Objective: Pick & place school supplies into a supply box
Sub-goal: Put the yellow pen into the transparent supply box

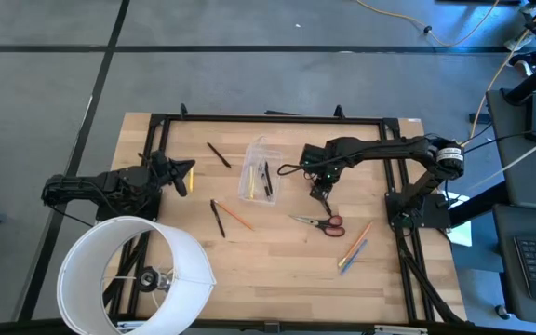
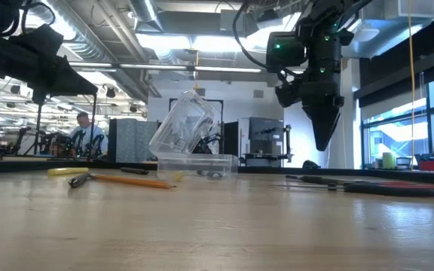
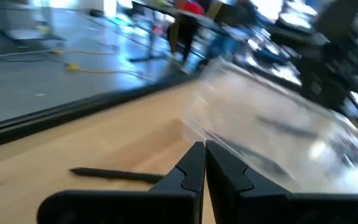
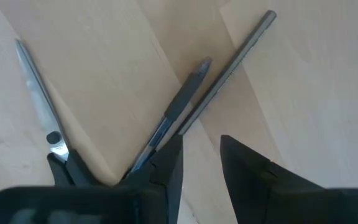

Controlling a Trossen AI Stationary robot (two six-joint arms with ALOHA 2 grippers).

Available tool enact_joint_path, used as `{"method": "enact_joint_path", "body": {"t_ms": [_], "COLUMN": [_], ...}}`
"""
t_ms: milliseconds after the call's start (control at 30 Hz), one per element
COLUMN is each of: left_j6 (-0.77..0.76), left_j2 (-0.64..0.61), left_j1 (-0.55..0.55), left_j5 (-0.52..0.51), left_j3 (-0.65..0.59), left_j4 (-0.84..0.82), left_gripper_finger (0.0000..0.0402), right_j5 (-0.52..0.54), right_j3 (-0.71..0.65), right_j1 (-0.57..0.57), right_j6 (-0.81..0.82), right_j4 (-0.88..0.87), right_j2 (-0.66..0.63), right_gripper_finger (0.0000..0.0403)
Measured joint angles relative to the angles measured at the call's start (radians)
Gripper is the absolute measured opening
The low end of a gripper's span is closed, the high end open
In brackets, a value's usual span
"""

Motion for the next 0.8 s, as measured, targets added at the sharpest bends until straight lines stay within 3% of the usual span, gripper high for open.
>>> {"method": "enact_joint_path", "body": {"t_ms": [100, 467, 800], "left_j6": [0.058, 0.062, -0.107], "left_j2": [0.009, 0.093, 0.224], "left_j1": [0.0, 0.0, 0.069], "left_j5": [0.089, 0.13, 0.117], "left_j3": [0.0, 0.0, 0.0], "left_j4": [-0.002, 0.03, 0.042], "left_gripper_finger": [0.0011, 0.0091, 0.0155], "right_j5": [0.0, 0.001, 0.001], "right_j3": [0.0, 0.0, 0.0], "right_j1": [0.0, 0.0, 0.0], "right_j6": [-0.001, -0.048, -0.053], "right_j4": [0.01, 0.08, 0.11], "right_j2": [0.0, 0.0, 0.0], "right_gripper_finger": [0.011, 0.011, 0.011]}}
